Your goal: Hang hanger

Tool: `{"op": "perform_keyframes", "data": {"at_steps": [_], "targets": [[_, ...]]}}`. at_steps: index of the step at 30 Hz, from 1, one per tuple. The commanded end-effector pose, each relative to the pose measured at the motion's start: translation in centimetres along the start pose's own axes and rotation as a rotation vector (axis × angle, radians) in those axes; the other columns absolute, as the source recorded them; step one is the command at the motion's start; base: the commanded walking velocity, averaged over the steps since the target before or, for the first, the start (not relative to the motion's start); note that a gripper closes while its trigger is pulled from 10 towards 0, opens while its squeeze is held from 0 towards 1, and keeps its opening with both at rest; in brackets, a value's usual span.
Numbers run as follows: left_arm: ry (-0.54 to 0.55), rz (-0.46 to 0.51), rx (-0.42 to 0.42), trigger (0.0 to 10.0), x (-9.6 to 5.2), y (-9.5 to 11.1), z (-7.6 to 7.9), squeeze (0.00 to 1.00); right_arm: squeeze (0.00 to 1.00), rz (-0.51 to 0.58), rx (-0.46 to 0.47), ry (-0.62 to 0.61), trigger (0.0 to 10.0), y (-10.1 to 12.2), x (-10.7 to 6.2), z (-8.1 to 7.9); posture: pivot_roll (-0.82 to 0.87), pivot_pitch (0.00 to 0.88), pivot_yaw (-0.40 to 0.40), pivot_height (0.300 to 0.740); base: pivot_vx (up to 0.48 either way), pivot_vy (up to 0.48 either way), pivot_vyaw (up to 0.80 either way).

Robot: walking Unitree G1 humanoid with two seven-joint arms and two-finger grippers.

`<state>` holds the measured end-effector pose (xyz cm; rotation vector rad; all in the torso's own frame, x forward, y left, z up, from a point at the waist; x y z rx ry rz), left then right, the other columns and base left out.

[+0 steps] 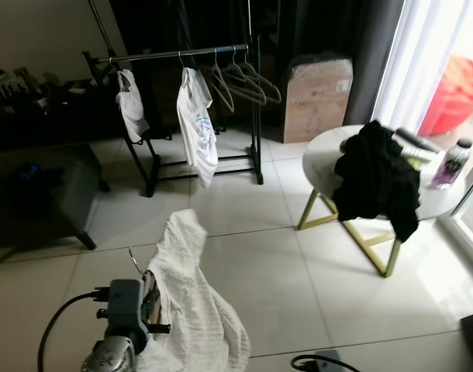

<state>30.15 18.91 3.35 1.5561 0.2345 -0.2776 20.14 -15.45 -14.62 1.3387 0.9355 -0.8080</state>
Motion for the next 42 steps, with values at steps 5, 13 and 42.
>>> {"op": "perform_keyframes", "data": {"at_steps": [5,13,42], "targets": [[0.001,0.021,0.012,10.0,0.0,0.8,-0.3,0.00,0.00,-0.001,0.001,0.005,10.0,-0.1,0.0,-0.3,-0.08,0.076,0.064,0.740,0.000,0.456,0.00],[-0.054,-0.016,0.049,10.0,0.2,0.4,0.3,0.00,0.00,0.009,-0.001,0.005,10.0,0.1,0.0,-0.3,-0.08,0.076,0.067,0.740,0.000,0.056,0.00],[-0.191,-0.033,0.120,10.0,0.5,1.1,1.6,0.00,0.00,0.047,-0.014,0.002,10.0,0.8,0.0,-0.3,-0.07,0.062,0.074,0.740,0.000,-0.083,0.00]]}}
Point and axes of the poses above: a point about 5 cm out from each wrist's last joint towards the gripper, its own x axis pointing out of the wrist towards the gripper, its own y axis along the axis of the wrist's last joint, z = x × y, the point moved 6 cm from there along x, pointing out of the wrist towards the gripper, and after that the axes turned 1 degree about -x, right-handed, at the moved point
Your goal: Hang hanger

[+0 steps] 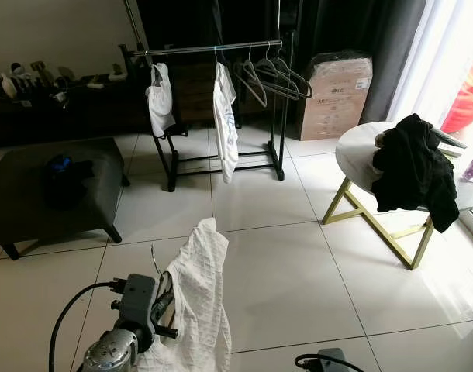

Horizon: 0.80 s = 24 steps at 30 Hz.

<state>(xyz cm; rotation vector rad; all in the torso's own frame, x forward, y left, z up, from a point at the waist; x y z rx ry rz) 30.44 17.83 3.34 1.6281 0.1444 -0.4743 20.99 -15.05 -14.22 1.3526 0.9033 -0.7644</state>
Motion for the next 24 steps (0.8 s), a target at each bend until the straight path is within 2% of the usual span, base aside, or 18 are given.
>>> {"op": "perform_keyframes", "data": {"at_steps": [1,4,8,11,13,16,18,19,20,21,22,23,24], "targets": [[-0.029,0.035,0.006,10.0,0.2,1.2,0.5,0.00,0.00,-0.002,-0.008,-0.001,10.0,-0.2,0.0,0.0,-0.07,0.058,0.074,0.740,0.000,0.000,0.00],[-0.065,0.030,0.041,10.0,0.2,1.3,0.7,0.00,0.00,0.003,-0.007,-0.003,10.0,-0.1,0.0,0.1,-0.07,0.051,0.075,0.740,0.000,0.000,0.00],[-0.057,0.039,0.051,10.0,0.4,1.8,0.0,0.00,0.00,0.008,-0.009,-0.004,10.0,0.0,0.0,0.1,-0.07,0.042,0.077,0.740,0.000,0.000,0.00],[-0.067,0.044,0.060,10.0,0.4,1.9,0.1,0.00,0.00,0.009,-0.010,-0.003,10.0,0.1,0.0,0.1,-0.07,0.038,0.076,0.740,0.000,0.000,0.00],[-0.085,0.042,0.068,10.0,0.4,1.9,0.4,0.00,0.00,0.010,-0.012,-0.003,10.0,0.1,0.0,0.0,-0.07,0.038,0.076,0.740,0.000,0.000,0.00],[-0.175,0.014,0.098,10.0,0.3,1.5,1.4,0.00,0.00,0.023,-0.032,-0.008,10.0,0.4,0.0,0.1,-0.07,0.028,0.074,0.740,0.000,0.000,0.00],[-0.274,-0.022,0.163,10.0,0.0,1.1,2.0,0.00,0.00,0.048,-0.050,-0.004,10.0,0.9,0.0,0.1,-0.07,0.028,0.076,0.740,0.000,0.000,0.00],[-0.355,-0.056,0.233,10.0,-0.3,0.9,2.3,0.00,0.00,0.068,-0.072,0.000,10.0,1.2,0.0,0.0,-0.07,0.027,0.076,0.740,0.000,0.000,0.00],[-0.384,-0.068,0.273,10.0,-0.4,0.8,2.3,0.00,0.00,0.074,-0.090,0.000,10.0,1.4,0.0,0.0,-0.07,0.025,0.077,0.740,0.000,0.000,0.00],[-0.419,-0.083,0.328,10.0,-0.6,0.7,2.2,0.00,0.00,0.082,-0.133,0.000,10.0,1.6,0.0,0.0,-0.07,0.025,0.077,0.740,0.000,0.000,0.00],[-0.474,-0.107,0.418,10.0,-0.8,0.6,1.9,0.00,0.00,0.095,-0.226,0.004,10.0,2.0,-0.1,0.0,-0.07,0.024,0.077,0.740,0.000,0.000,0.00],[-0.474,-0.107,0.418,10.0,-0.8,0.6,1.9,0.00,0.00,0.095,-0.226,0.004,10.0,2.0,-0.1,0.0,-0.07,0.024,0.077,0.740,0.000,0.000,0.00],[-0.544,-0.165,0.507,10.0,-1.1,0.1,1.3,0.00,0.00,0.114,-0.330,0.028,10.0,2.6,-0.1,-0.4,-0.07,0.027,0.073,0.740,0.000,0.000,0.00]]}}
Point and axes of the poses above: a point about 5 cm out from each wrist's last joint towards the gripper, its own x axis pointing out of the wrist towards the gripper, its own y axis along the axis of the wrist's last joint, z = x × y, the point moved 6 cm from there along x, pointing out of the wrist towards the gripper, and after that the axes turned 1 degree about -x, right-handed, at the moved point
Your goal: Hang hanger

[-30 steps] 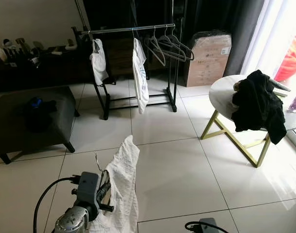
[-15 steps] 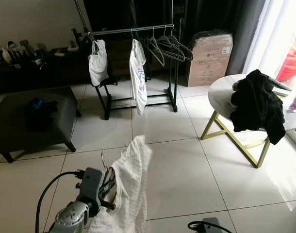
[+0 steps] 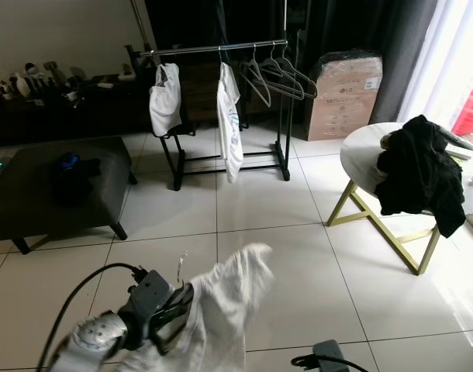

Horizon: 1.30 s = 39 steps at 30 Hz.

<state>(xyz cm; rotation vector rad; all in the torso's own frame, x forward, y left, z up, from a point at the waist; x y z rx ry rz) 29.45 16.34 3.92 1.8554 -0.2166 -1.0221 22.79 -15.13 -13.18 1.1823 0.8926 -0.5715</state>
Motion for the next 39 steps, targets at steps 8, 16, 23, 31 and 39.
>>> {"op": "perform_keyframes", "data": {"at_steps": [8,16,23,31,39], "targets": [[-0.265,-0.189,0.267,10.0,-0.5,-2.0,-0.4,0.00,0.00,0.204,-0.517,0.192,10.0,6.1,-0.8,1.1,-0.10,0.042,0.072,0.740,0.000,0.000,0.00],[-0.389,-0.172,0.395,10.0,0.5,-1.1,0.4,0.00,0.00,0.302,-0.624,0.418,10.0,7.5,-3.1,1.4,-0.12,0.060,0.082,0.740,0.000,0.000,0.00],[-0.423,-0.088,0.535,10.0,1.2,0.5,0.7,0.00,0.00,0.321,-0.653,0.522,10.0,8.3,-4.3,0.9,-0.13,0.067,0.088,0.740,0.000,0.000,0.00],[-0.454,-0.077,0.686,10.0,1.0,0.9,0.5,0.00,0.00,0.336,-0.579,0.386,10.0,10.2,-3.4,2.3,-0.12,0.070,0.087,0.740,0.000,0.000,0.00],[-0.479,-0.024,0.741,10.0,1.0,1.7,1.0,0.00,0.00,0.277,-0.529,0.326,10.0,9.6,-2.8,3.0,-0.12,0.073,0.087,0.740,0.000,0.000,0.00]]}}
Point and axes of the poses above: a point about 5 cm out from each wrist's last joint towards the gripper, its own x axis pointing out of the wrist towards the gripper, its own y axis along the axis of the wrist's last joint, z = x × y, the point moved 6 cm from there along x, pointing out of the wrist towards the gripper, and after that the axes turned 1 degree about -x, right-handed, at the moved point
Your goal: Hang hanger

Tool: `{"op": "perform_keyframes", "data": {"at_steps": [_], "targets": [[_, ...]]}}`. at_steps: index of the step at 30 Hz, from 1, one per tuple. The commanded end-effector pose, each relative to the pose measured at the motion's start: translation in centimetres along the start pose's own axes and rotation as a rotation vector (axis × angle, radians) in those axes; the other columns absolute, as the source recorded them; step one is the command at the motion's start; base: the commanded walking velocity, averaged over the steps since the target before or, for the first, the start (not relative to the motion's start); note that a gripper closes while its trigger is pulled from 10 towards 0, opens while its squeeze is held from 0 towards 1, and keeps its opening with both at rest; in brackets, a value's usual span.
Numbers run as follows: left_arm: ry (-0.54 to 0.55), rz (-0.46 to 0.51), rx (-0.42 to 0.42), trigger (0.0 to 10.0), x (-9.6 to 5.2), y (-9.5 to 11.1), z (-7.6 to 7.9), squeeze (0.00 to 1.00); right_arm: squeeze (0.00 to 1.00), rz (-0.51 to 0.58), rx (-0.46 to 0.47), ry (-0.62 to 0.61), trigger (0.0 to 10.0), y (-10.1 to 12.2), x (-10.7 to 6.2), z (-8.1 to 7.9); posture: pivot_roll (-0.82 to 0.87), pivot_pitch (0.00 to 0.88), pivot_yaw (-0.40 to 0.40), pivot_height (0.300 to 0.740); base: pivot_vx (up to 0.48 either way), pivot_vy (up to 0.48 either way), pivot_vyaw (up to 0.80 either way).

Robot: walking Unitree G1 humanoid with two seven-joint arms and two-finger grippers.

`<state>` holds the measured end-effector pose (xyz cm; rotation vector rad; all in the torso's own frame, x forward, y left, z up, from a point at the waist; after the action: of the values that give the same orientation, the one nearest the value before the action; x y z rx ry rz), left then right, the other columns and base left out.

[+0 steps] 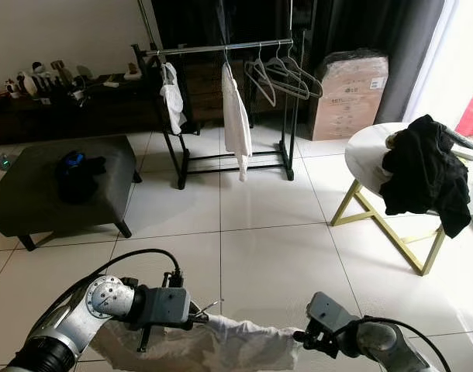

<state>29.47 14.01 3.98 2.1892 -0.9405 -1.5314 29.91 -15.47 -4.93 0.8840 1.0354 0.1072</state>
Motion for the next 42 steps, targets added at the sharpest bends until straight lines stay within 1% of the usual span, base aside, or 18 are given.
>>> {"op": "perform_keyframes", "data": {"at_steps": [1,12,13,14,15,16,17,19,21,22,23,24,31,32,33,34,36,42], "targets": [[-0.001,-0.003,0.041,10.0,-0.5,0.1,-0.6,0.00,0.00,-0.022,0.027,0.014,10.0,-0.5,0.3,-0.6,-0.11,0.073,0.088,0.740,0.000,0.000,0.00],[-0.002,0.013,0.086,10.0,-0.3,0.8,-1.1,0.00,0.00,-0.099,0.098,0.144,10.0,-2.6,0.3,-3.4,-0.11,0.075,0.092,0.740,0.000,0.000,0.00],[0.000,0.014,0.091,10.0,-0.3,0.8,-1.2,0.00,0.30,-0.097,0.109,0.155,10.0,-2.7,0.3,-3.6,-0.11,0.074,0.092,0.740,0.000,0.000,0.00],[0.002,0.016,0.096,10.0,-0.3,0.9,-1.3,0.00,0.48,-0.092,0.119,0.158,10.0,-2.6,0.3,-3.7,-0.11,0.074,0.092,0.740,0.000,0.000,0.00],[0.003,0.020,0.102,10.0,-0.2,1.1,-1.4,0.00,0.50,-0.087,0.138,0.152,10.0,-2.6,0.4,-3.7,-0.11,0.074,0.092,0.740,0.000,0.000,0.00],[0.003,0.024,0.107,10.0,-0.2,1.2,-1.4,0.00,0.76,-0.081,0.157,0.143,10.0,-2.5,0.5,-3.7,-0.11,0.073,0.092,0.740,0.000,0.000,0.00],[0.003,0.030,0.112,10.0,-0.2,1.4,-1.5,0.00,0.83,-0.075,0.180,0.132,10.0,-2.3,0.7,-3.7,-0.11,0.073,0.092,0.740,0.000,0.000,0.00],[0.002,0.034,0.116,10.0,-0.1,1.6,-1.5,0.00,0.82,-0.073,0.189,0.127,10.0,-2.3,0.8,-3.7,-0.11,0.072,0.092,0.740,0.000,0.000,0.00],[-0.005,0.052,0.133,10.0,0.1,2.2,-1.6,0.00,0.63,-0.062,0.242,0.102,10.0,-2.0,1.2,-3.7,-0.10,0.071,0.093,0.740,0.000,0.000,0.00],[-0.005,0.054,0.134,10.0,0.1,2.3,-1.6,0.00,0.63,-0.062,0.250,0.098,10.0,-2.0,1.3,-3.7,-0.10,0.071,0.093,0.740,0.000,0.000,0.00],[-0.004,0.055,0.136,10.0,0.1,2.4,-1.6,0.00,0.18,-0.061,0.255,0.096,10.0,-2.0,1.3,-3.7,-0.10,0.071,0.093,0.740,0.000,0.000,0.00],[-0.003,0.056,0.140,10.0,0.1,2.4,-1.7,0.00,0.00,-0.061,0.269,0.094,10.0,-2.0,1.3,-3.8,-0.10,0.071,0.094,0.740,0.000,0.000,0.00],[0.002,0.061,0.153,10.0,0.1,2.7,-1.9,0.00,0.00,-0.077,0.318,0.083,10.0,-2.5,1.5,-4.1,-0.10,0.070,0.096,0.740,0.000,0.000,0.00],[0.002,0.061,0.153,10.0,0.1,2.7,-1.9,0.00,0.00,-0.079,0.320,0.082,5.0,-2.6,1.5,-4.2,-0.10,0.070,0.096,0.740,0.000,0.000,0.00],[0.004,0.062,0.154,10.0,0.1,2.8,-1.9,0.00,0.00,-0.083,0.321,0.082,3.9,-2.6,1.5,-4.2,-0.10,0.070,0.096,0.740,0.000,0.000,0.00],[0.005,0.062,0.155,10.0,0.1,2.8,-1.9,0.00,0.00,-0.086,0.321,0.082,3.9,-2.7,1.5,-4.2,-0.09,0.070,0.097,0.740,0.000,0.000,0.00],[0.007,0.063,0.157,10.0,0.1,2.9,-2.0,0.00,0.00,-0.097,0.332,0.070,0.0,-2.9,1.5,-4.2,-0.09,0.070,0.097,0.740,0.000,0.000,0.00],[0.014,0.068,0.166,10.0,0.0,3.1,-2.2,0.00,0.00,-0.100,0.366,0.050,0.0,-3.2,1.6,-4.4,-0.09,0.065,0.099,0.740,0.000,0.000,0.00]]}}
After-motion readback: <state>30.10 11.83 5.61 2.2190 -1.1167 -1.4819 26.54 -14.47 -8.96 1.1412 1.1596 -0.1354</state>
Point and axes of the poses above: a point about 5 cm out from each wrist's last joint towards the gripper, its own x axis pointing out of the wrist towards the gripper, its own y axis along the axis of the wrist's last joint, z = x × y, the point moved 6 cm from there along x, pointing out of the wrist towards the gripper, and after that the axes turned 1 degree about -x, right-handed, at the moved point
